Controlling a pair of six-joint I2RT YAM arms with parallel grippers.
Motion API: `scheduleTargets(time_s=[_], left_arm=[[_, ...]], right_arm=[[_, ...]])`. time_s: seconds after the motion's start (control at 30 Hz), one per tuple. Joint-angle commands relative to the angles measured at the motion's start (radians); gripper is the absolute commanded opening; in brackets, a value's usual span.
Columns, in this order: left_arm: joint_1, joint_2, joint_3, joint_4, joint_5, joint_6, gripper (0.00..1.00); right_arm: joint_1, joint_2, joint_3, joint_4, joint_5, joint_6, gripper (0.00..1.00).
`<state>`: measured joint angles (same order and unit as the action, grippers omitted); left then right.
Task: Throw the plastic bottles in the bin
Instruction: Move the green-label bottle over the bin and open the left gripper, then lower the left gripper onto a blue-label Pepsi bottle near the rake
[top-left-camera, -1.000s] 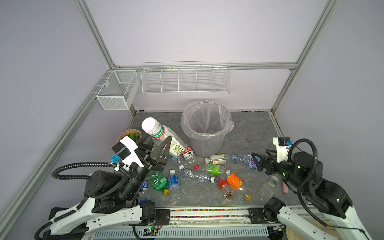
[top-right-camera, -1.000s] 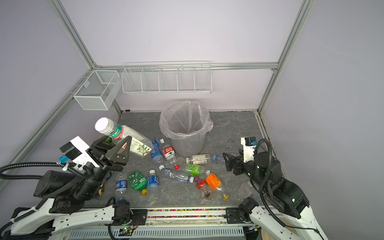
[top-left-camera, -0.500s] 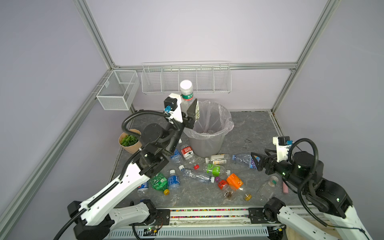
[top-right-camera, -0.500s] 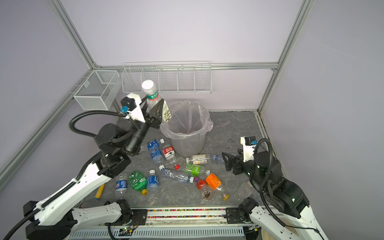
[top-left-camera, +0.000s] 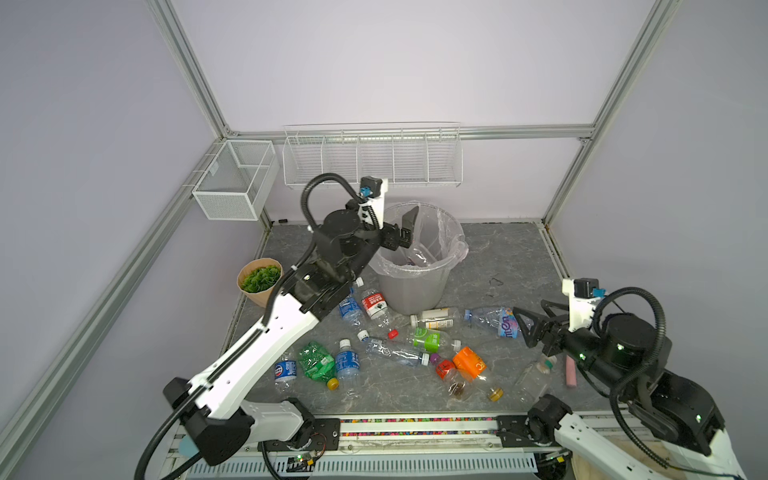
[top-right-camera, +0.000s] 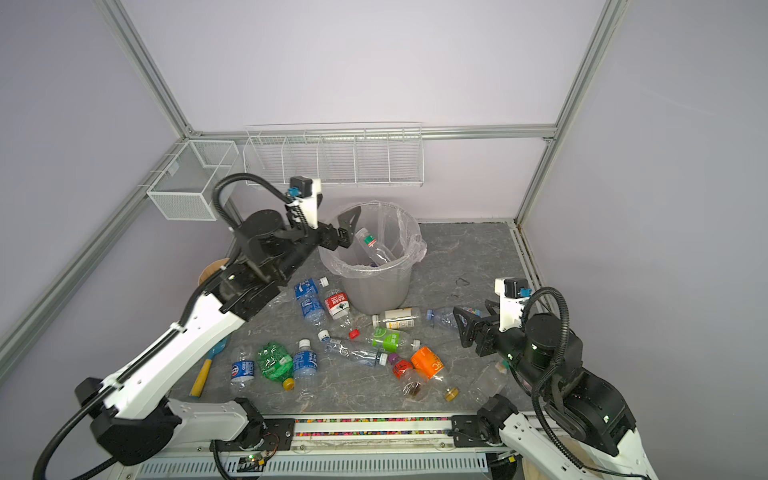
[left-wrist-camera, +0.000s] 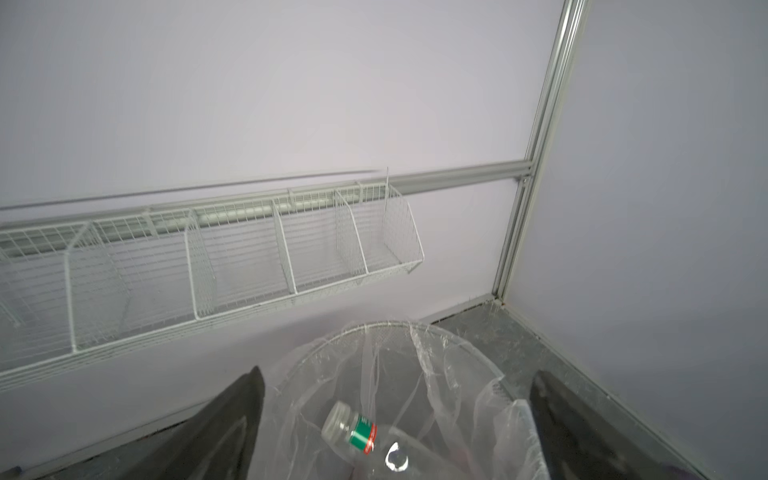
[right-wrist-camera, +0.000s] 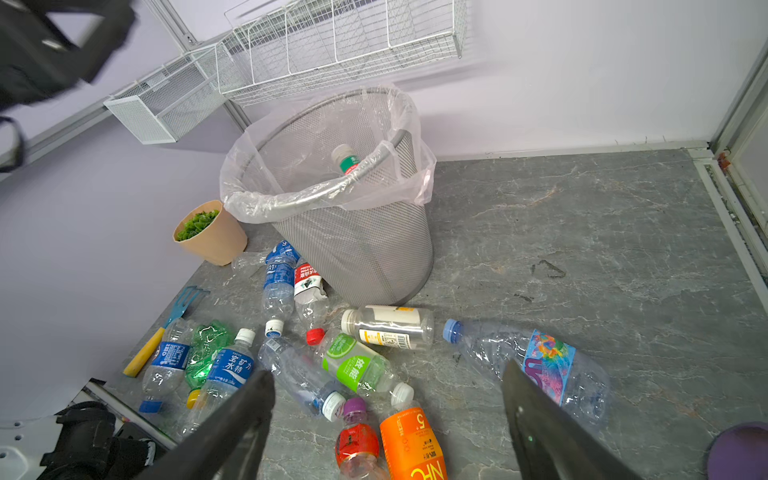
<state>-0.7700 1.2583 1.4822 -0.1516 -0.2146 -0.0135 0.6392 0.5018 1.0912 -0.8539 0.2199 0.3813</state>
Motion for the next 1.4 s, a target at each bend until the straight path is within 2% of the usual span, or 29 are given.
scheduleTargets(time_s=[0.0,0.1,0.27,0.77,0.97,1.07,1.37], left_arm=[[0.000,-0.135,-0.050,-0.007,-0.057,-0.041,0.99],[0.000,-0.237,-0.125,-0.065,-0.126,-0.084,0.99],[0.000,-0.366,-0.201,-0.257,-0.255,-0.196,0.99],[0.000,-0.630,-0.479,-0.663,-0.498,-0.617,0.99],[0.000,-0.636,-0.568,-0.772,-0.476,-0.776,0.99],[0.000,-0.639,-0.616,-0.848,-0.500,-0.909,1.00],[0.012,-0.675,-0.782,-0.889,-0.495,-1.145,0.99]], right_arm=[[-0.001,0.013,-0.025,0.006,0.000,0.004,0.88],[-0.003,0.021,-0.022,0.002,-0.001,0.006,0.88],[-0.002,0.018,-0.022,-0.009,-0.003,0.002,0.88],[-0.002,0.036,-0.033,-0.022,-0.020,0.012,0.88],[-0.001,0.052,-0.039,-0.030,-0.023,0.020,0.88],[-0.002,0.055,-0.046,-0.033,-0.023,0.025,0.88],[-0.002,0.077,-0.053,-0.042,-0.015,0.036,0.88]])
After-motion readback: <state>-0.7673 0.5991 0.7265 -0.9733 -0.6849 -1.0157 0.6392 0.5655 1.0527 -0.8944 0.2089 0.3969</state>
